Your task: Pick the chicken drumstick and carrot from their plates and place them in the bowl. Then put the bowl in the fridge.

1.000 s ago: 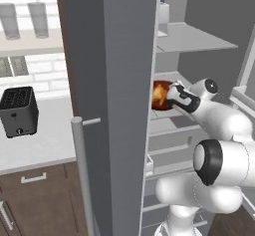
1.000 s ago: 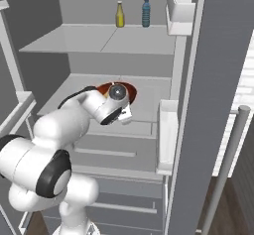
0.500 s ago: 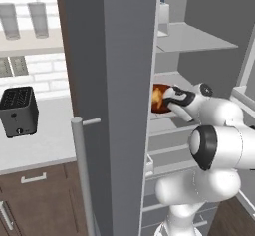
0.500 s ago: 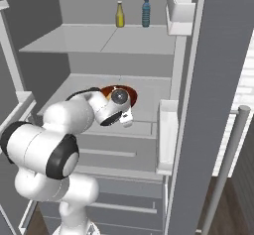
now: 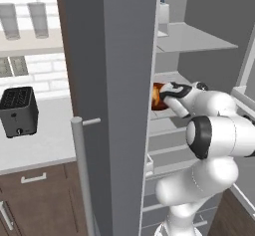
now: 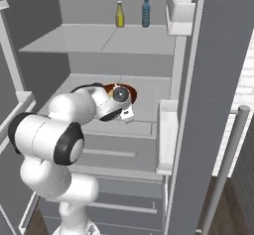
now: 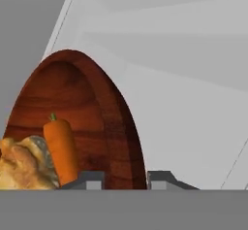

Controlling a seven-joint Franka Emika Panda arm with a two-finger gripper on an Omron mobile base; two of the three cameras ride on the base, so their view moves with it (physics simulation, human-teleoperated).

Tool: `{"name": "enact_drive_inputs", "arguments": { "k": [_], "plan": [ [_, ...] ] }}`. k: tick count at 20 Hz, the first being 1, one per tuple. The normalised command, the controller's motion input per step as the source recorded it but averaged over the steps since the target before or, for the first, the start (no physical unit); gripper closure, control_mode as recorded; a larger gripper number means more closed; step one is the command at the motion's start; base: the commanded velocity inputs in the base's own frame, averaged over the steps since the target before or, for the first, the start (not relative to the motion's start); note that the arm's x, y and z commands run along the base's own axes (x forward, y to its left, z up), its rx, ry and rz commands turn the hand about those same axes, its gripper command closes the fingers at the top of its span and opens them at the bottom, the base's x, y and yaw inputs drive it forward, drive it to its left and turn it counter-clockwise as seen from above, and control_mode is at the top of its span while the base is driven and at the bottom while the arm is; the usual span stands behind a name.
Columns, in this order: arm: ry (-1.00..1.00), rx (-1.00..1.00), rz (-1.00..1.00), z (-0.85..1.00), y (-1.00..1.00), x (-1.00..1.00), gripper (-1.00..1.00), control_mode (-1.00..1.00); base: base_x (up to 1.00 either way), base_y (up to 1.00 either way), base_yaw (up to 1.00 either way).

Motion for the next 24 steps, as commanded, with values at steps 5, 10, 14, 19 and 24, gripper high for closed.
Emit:
{"name": "enact_drive_inputs", "arguments": {
  "k": [5, 10, 14, 19, 24],
  "plan": [
    [-0.16, 0.00, 0.00, 0.44, 0.15, -0.12, -1.00, -1.00, 0.00, 0.00, 0.00],
    [-0.06, 0.00, 0.00, 0.95, 0.01, -0.62, -1.00, -1.00, 0.00, 0.00, 0.00],
    [-0.01, -0.01, 0.00, 0.99, 0.08, -0.61, -1.00, -1.00, 0.00, 0.00, 0.00],
    [0.01, -0.06, 0.00, 1.00, 0.26, -0.23, -1.00, -1.00, 0.00, 0.00, 0.00],
    [0.00, -0.05, 0.00, 0.81, 0.15, -0.21, -1.00, -1.00, 0.00, 0.00, 0.00]
  ]
}}
